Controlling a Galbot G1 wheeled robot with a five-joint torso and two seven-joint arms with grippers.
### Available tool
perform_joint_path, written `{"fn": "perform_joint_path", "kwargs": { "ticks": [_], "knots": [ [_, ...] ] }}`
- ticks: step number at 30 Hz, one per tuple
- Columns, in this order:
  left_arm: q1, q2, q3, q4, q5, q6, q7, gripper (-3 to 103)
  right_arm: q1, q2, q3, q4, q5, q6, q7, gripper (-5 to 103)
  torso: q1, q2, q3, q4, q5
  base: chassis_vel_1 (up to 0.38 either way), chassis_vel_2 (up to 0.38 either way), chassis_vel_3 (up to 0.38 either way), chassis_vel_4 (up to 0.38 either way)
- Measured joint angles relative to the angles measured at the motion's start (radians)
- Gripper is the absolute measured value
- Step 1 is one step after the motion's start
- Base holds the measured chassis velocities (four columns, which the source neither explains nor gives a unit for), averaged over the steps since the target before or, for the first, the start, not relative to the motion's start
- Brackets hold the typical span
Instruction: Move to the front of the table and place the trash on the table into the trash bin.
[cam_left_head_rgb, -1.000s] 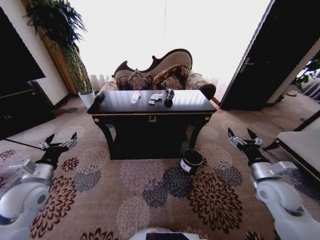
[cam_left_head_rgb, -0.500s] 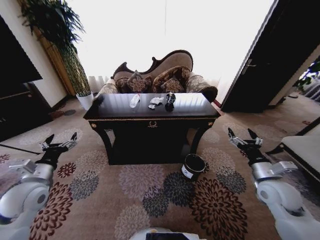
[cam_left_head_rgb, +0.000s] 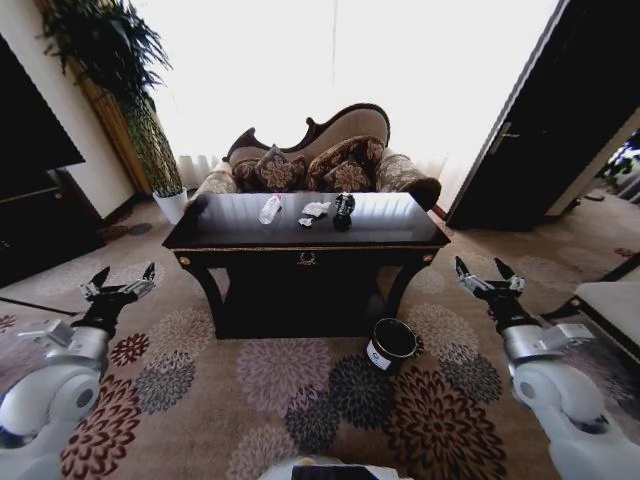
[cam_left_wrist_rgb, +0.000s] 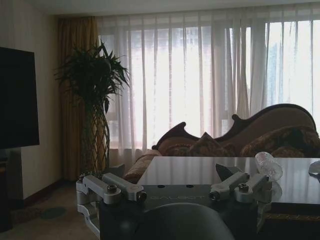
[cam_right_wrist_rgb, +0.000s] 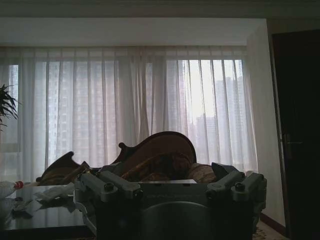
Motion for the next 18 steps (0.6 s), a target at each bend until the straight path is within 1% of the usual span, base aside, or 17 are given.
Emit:
{"fn": "perform_joint_path", "kwargs": {
  "ticks": [6, 8, 18],
  "knots": [
    [0.005, -0.001, -0.002, -0.001, 0.0, 0.001, 0.009, 100, 0.003, 0.0, -0.005, 0.0, 0.0, 0.0, 0.0, 100, 0.0, 0.0, 0.0, 0.0001, -0.0003, -0.101, 0.103, 0.107, -0.107],
    [0.008, -0.002, -0.003, -0.001, -0.005, -0.005, 0.021, 100, 0.003, 0.0, -0.005, 0.0, 0.0, 0.0, 0.0, 100, 0.0, 0.0, 0.0, 0.0002, -0.0002, -0.125, 0.118, 0.124, -0.11],
    [-0.004, 0.002, 0.003, 0.006, -0.018, -0.01, 0.027, 100, 0.005, 0.0, -0.006, -0.001, 0.0, 0.0, 0.001, 100, 0.0, 0.0, 0.0, 0.0, -0.0001, -0.117, 0.117, 0.115, -0.118]
  ]
}}
